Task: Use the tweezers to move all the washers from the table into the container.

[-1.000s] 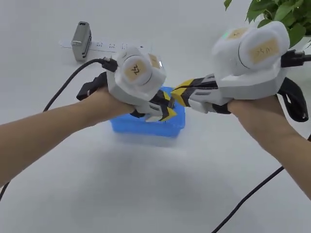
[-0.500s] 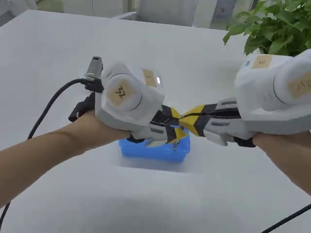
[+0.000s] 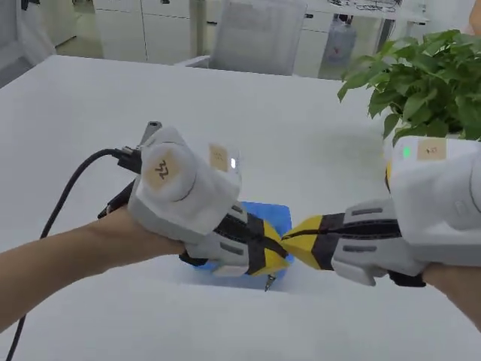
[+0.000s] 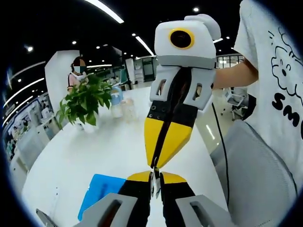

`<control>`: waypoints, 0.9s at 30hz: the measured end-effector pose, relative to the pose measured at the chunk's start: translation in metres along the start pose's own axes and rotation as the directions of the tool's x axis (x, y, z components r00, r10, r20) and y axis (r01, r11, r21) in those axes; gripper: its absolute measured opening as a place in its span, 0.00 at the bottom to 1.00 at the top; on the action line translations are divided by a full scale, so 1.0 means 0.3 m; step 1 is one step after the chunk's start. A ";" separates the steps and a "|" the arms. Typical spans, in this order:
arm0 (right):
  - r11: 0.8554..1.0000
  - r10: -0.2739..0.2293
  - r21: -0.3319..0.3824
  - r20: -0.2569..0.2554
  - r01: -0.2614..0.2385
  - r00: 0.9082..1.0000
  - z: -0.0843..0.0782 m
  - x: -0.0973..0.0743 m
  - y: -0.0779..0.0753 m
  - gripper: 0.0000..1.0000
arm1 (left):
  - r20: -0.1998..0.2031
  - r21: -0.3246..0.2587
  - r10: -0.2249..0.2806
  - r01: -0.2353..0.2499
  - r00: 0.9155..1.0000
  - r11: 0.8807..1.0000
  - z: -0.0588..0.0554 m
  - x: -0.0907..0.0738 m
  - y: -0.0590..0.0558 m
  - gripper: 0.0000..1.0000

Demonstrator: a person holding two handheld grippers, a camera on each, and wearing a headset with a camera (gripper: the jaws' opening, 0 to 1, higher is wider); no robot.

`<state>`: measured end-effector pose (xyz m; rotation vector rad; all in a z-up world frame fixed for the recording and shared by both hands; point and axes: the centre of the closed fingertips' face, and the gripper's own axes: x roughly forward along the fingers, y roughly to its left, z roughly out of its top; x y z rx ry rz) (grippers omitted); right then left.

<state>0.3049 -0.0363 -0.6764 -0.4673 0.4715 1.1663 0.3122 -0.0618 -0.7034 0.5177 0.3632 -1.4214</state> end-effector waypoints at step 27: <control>0.972 -0.039 0.227 -0.100 0.061 0.994 -0.307 0.008 0.139 0.19 | 0.066 -0.099 -0.028 0.035 0.997 0.995 -0.054 0.099 -0.153 0.00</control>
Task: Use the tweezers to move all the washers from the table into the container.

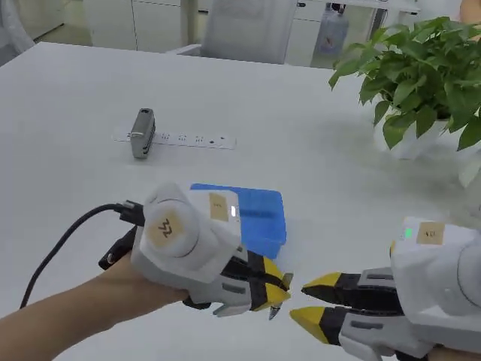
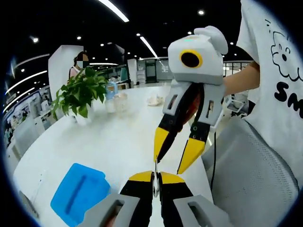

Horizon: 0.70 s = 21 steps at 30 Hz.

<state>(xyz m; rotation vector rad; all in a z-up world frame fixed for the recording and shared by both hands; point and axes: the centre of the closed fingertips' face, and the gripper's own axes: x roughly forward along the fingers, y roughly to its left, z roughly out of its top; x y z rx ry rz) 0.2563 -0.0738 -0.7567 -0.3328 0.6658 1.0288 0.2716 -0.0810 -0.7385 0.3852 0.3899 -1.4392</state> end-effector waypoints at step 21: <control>0.977 0.119 -0.171 -0.046 -0.125 0.992 0.039 0.131 0.072 0.04 | 0.040 0.051 0.006 -0.008 0.999 0.999 -0.009 -0.118 -0.054 0.02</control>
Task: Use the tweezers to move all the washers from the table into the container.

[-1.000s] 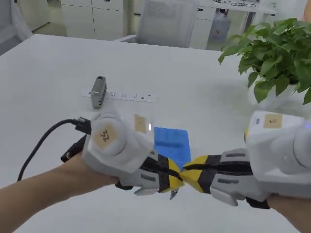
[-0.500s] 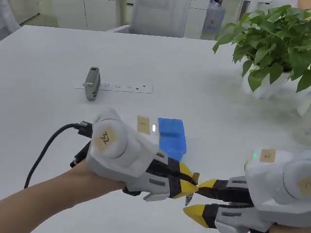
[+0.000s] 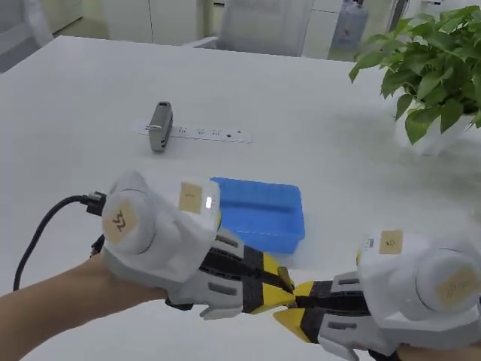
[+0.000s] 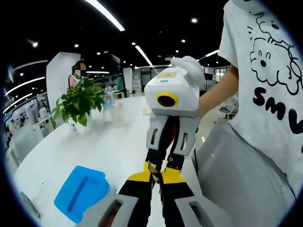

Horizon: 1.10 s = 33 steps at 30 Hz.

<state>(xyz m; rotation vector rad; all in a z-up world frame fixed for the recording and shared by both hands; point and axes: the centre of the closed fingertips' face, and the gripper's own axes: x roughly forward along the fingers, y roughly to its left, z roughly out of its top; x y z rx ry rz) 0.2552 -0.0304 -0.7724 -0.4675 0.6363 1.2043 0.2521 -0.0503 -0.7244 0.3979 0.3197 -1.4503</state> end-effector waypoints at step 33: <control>0.934 -0.022 -0.342 -0.331 -0.099 0.943 -0.197 0.174 -0.002 0.06 | -0.211 -0.144 -0.042 0.012 0.977 0.990 -0.316 0.002 0.006 0.00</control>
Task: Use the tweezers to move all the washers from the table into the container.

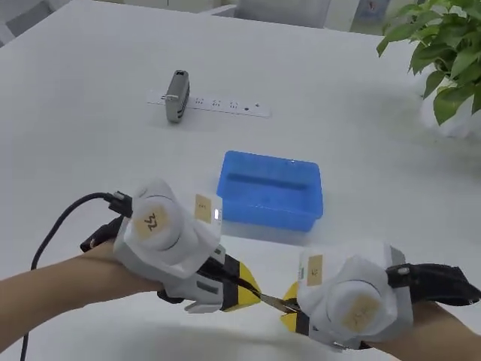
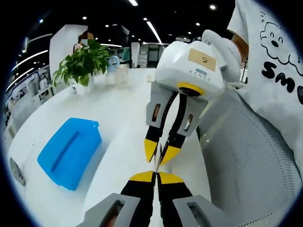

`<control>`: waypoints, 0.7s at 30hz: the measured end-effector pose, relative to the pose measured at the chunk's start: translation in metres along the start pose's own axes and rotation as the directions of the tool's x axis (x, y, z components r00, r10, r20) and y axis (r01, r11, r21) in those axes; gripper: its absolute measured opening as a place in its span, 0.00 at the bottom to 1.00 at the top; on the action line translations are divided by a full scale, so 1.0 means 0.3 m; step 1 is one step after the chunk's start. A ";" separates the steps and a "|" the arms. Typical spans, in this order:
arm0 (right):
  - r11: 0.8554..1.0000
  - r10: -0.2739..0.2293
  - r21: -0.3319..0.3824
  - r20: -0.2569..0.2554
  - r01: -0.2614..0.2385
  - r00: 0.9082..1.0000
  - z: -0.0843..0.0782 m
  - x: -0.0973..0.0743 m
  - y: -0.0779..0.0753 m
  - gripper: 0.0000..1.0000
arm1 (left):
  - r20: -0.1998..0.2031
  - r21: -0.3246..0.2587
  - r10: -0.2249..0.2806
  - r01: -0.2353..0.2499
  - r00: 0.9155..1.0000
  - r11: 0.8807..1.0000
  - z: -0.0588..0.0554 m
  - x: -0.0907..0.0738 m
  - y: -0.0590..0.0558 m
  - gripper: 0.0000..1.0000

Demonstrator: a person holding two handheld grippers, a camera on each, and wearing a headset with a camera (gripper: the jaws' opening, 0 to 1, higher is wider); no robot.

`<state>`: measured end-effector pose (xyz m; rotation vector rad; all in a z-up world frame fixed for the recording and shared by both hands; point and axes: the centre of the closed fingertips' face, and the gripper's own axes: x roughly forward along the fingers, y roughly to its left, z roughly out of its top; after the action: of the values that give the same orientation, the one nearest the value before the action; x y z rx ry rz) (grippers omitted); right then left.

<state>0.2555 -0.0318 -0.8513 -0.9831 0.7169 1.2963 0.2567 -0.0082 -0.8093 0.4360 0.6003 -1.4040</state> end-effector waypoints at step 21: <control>1.000 -0.012 0.021 0.002 0.012 1.000 -0.039 0.051 -0.038 0.06 | -0.136 0.021 0.084 -0.082 0.987 0.996 -0.145 0.078 0.070 0.00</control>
<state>0.2701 -0.0354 -0.8677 -0.9676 0.7202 1.2767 0.2731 0.0031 -0.8592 0.5670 0.6751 -1.3069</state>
